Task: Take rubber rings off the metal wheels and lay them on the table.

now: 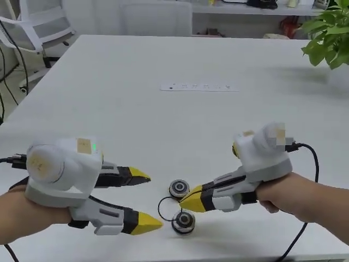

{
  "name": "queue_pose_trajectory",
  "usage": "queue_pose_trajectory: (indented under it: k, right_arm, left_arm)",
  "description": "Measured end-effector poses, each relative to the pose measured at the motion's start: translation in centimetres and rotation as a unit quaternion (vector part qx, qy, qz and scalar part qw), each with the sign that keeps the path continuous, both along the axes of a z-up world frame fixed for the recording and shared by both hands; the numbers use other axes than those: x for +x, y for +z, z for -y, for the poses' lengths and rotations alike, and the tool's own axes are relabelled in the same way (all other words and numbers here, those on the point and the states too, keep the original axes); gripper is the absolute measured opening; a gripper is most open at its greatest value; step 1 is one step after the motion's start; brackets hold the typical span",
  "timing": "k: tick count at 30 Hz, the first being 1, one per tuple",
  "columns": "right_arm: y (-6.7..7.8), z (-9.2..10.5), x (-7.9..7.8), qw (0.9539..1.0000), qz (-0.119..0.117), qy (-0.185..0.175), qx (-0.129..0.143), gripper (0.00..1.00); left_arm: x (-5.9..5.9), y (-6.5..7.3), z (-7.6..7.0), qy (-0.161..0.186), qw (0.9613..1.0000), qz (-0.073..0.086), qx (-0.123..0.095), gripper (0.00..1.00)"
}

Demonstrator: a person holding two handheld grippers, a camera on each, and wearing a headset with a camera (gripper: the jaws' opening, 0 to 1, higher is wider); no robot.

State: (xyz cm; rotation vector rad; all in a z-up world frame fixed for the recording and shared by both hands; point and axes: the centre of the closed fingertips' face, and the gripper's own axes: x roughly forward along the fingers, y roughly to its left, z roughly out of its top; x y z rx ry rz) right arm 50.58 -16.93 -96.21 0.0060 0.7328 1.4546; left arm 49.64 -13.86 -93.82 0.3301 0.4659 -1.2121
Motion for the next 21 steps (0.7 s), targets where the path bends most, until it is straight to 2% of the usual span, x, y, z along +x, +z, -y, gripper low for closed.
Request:
queue_pose_trajectory:
  k: [9, 21]
  right_arm:
    - [-0.3, -1.9, 0.6, 1.0, 0.006, 0.005, -0.006, 0.0]
    - [-1.8, -3.9, 0.8, 0.9994, 0.015, 0.01, -0.029, 0.0]
  left_arm:
    - [0.0, 0.1, -1.9, 0.027, 0.9996, 0.001, -0.003, 0.58]
    - [0.1, -0.6, -4.2, 0.066, 0.9978, -0.008, -0.006, 0.61]
